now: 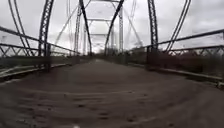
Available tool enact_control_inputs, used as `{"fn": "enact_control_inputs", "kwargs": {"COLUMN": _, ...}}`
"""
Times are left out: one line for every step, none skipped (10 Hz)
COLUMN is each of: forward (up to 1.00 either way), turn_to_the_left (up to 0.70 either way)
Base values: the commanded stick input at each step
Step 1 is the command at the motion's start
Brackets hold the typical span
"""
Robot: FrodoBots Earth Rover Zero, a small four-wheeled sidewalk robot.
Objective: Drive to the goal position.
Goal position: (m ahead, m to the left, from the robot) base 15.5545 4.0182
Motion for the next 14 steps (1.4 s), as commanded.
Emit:
{"fn": "enact_control_inputs", "kwargs": {"forward": 1.00, "turn_to_the_left": 0.00}}
{"fn": "enact_control_inputs", "kwargs": {"forward": 1.00, "turn_to_the_left": 0.00}}
{"fn": "enact_control_inputs", "kwargs": {"forward": 1.00, "turn_to_the_left": 0.00}}
{"fn": "enact_control_inputs", "kwargs": {"forward": 1.00, "turn_to_the_left": 0.00}}
{"fn": "enact_control_inputs", "kwargs": {"forward": 1.00, "turn_to_the_left": 0.00}}
{"fn": "enact_control_inputs", "kwargs": {"forward": 1.00, "turn_to_the_left": 0.03}}
{"fn": "enact_control_inputs", "kwargs": {"forward": 1.00, "turn_to_the_left": 0.18}}
{"fn": "enact_control_inputs", "kwargs": {"forward": 1.00, "turn_to_the_left": 0.23}}
{"fn": "enact_control_inputs", "kwargs": {"forward": 1.00, "turn_to_the_left": 0.15}}
{"fn": "enact_control_inputs", "kwargs": {"forward": 1.00, "turn_to_the_left": 0.08}}
{"fn": "enact_control_inputs", "kwargs": {"forward": 1.00, "turn_to_the_left": 0.00}}
{"fn": "enact_control_inputs", "kwargs": {"forward": 1.00, "turn_to_the_left": 0.00}}
{"fn": "enact_control_inputs", "kwargs": {"forward": 1.00, "turn_to_the_left": 0.00}}
{"fn": "enact_control_inputs", "kwargs": {"forward": 1.00, "turn_to_the_left": 0.00}}
